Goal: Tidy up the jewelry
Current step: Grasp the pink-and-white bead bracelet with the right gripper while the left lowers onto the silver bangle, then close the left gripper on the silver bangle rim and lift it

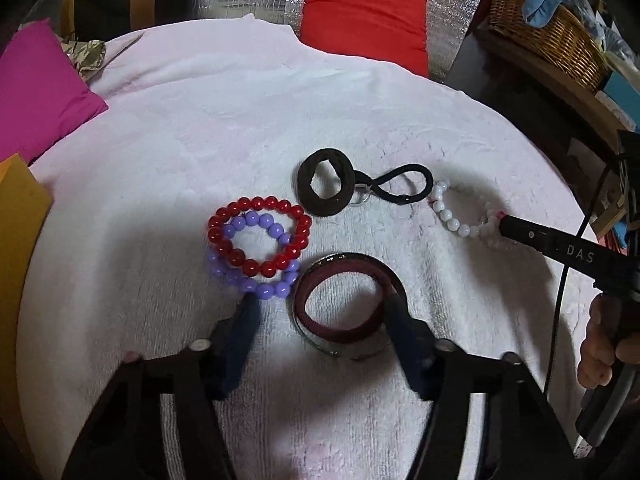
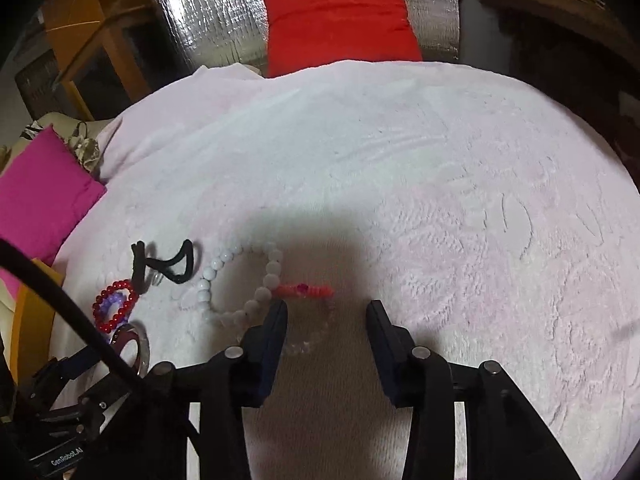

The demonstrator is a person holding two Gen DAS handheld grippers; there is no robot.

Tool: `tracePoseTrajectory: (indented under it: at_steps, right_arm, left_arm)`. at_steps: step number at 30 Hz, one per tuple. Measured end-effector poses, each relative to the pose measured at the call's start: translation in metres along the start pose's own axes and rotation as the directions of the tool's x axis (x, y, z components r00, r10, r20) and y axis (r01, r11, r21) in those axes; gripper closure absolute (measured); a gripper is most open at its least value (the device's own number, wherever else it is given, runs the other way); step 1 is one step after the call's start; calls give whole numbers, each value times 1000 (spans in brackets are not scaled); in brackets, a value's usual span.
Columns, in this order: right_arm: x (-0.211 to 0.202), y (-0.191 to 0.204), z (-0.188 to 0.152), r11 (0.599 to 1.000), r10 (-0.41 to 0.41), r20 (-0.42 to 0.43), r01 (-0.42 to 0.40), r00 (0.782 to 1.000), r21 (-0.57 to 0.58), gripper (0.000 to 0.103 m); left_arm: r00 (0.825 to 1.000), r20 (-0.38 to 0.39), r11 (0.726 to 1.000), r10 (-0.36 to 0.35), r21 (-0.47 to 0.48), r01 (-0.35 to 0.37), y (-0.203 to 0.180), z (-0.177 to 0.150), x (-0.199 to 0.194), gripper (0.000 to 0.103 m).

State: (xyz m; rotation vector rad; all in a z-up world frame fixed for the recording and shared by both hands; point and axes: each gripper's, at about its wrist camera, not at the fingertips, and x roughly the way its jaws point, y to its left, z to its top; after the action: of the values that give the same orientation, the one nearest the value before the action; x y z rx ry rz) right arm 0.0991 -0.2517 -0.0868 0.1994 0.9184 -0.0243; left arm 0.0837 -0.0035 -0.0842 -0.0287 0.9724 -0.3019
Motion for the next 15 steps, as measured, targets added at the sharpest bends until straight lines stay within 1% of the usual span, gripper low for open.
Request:
tracePoseTrajectory:
  at_steps: [1,2,3,4,5,6,8,11,15]
  right_arm:
    - [1,2,0,1000,-9,2,9,1000,-12,77]
    - [0,2,-1,1000,-10,5,10,1000,-20,84]
    - [1,2,0,1000,-4,4,4,1000,-22,88]
    - [0,0,-1,1000,13,4,-13,1000,-16,94]
    - [-1,-2,-1,1000,20,4,-20,1000,-11,94]
    - [-3,-3,-2,1000,17,6,-17,1000,-12,95]
    - [-6,-5,-4,1000,16,7,-16,1000,-17,95]
    - [-13,-9,-6,999,32,10,-32,999,-3,95]
    - [-26,-16,-9,998,52,22,-52,998,18,95]
  left_arm:
    - [1000,3,1000,-8,-1,8,0,-1,-1,48]
    - [1000,5,1000,-20,0,20,0,-2,-3,57]
    - [1000,6,1000,-27,2,27,0,-2,-3,66]
    - [1000,4,1000,-31,3,31,0,-2,-3,70]
    - [1000,-1,1000,-31,1,31,0,-2,-3,78]
    - [1000,-9,1000,-29,-5,29,2,-2,-2,83]
    - [999,-14,999,-31,-13,31,5,-2,-3,90]
    - [999,-22,999,-41,-12,41,6,-4,-6,93]
    - [999,-18,999,-41,22,41,4,-9,-14,94]
